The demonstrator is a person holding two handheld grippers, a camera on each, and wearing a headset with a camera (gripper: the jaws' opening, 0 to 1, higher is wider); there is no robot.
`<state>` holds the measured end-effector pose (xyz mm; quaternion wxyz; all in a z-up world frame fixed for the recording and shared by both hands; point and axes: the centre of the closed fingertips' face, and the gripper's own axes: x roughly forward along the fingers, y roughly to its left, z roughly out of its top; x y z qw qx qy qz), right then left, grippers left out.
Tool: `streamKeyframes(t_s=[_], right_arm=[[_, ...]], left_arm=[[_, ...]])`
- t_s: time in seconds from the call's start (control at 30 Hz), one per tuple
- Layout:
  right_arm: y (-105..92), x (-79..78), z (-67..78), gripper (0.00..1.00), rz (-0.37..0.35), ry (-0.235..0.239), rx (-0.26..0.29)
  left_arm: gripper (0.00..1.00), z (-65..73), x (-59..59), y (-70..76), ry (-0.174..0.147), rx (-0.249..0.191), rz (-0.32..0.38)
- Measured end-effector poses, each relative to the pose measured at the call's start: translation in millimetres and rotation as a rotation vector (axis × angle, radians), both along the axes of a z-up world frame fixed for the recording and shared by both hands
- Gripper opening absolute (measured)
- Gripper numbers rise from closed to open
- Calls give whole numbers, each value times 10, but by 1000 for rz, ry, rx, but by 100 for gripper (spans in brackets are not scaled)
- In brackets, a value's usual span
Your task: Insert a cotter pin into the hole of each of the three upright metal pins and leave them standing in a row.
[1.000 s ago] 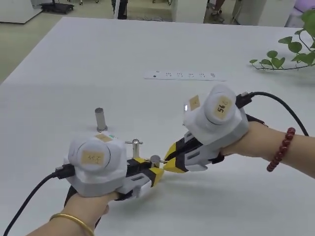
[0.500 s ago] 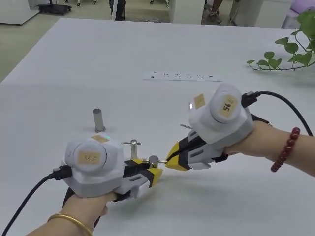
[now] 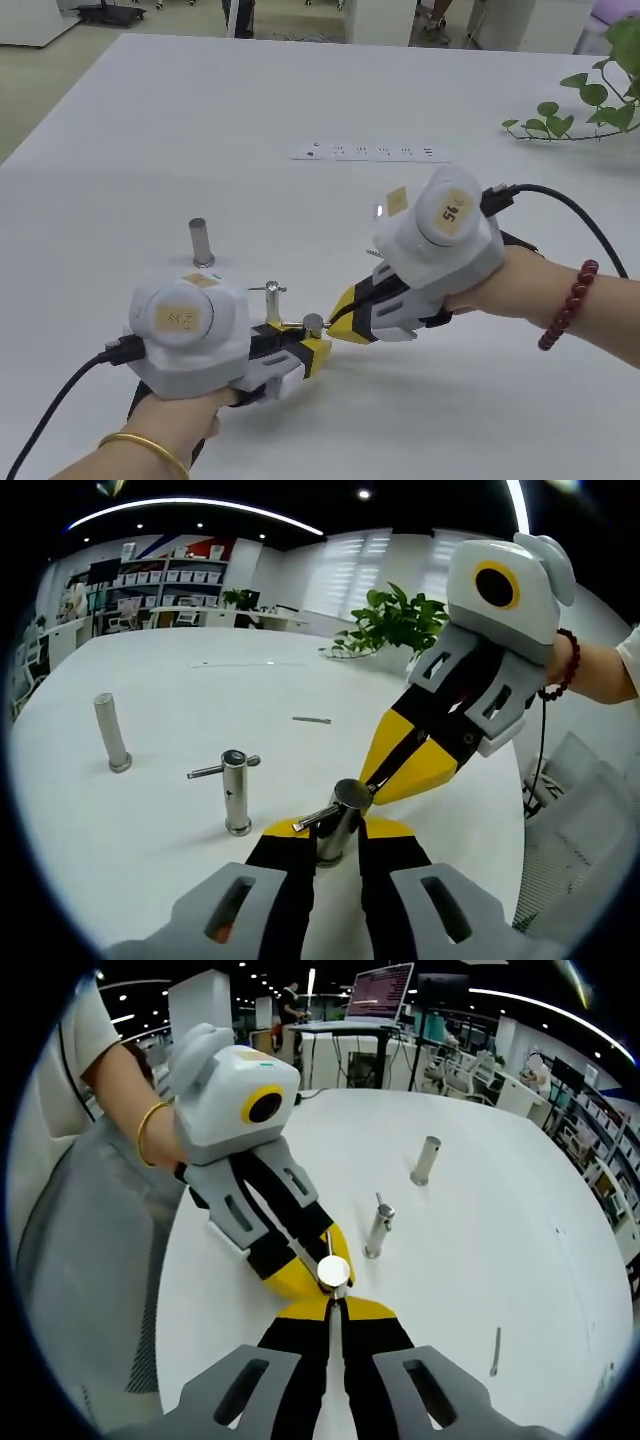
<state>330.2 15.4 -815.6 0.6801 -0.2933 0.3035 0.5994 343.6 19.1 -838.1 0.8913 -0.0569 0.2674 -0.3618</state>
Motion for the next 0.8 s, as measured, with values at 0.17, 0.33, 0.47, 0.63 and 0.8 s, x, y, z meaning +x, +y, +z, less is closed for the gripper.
streamKeyframes(t_s=[0.17,0.33,0.47,0.63,0.8], right_arm=[[3,6,-8,5,-25,11,19],[24,19,-1,7,-42,13,43],[49,20,19,15,-54,22,62],[119,28,64,18,-62,28,99],[184,14,36,19,-58,36,105]], left_arm=[[14,-6,-2,-2,1,0,0],[15,-6,-5,3,12,-9,2],[17,-1,-18,-4,9,-4,-8],[22,-7,-46,12,5,29,-26],[24,-49,-72,64,24,55,-23]])
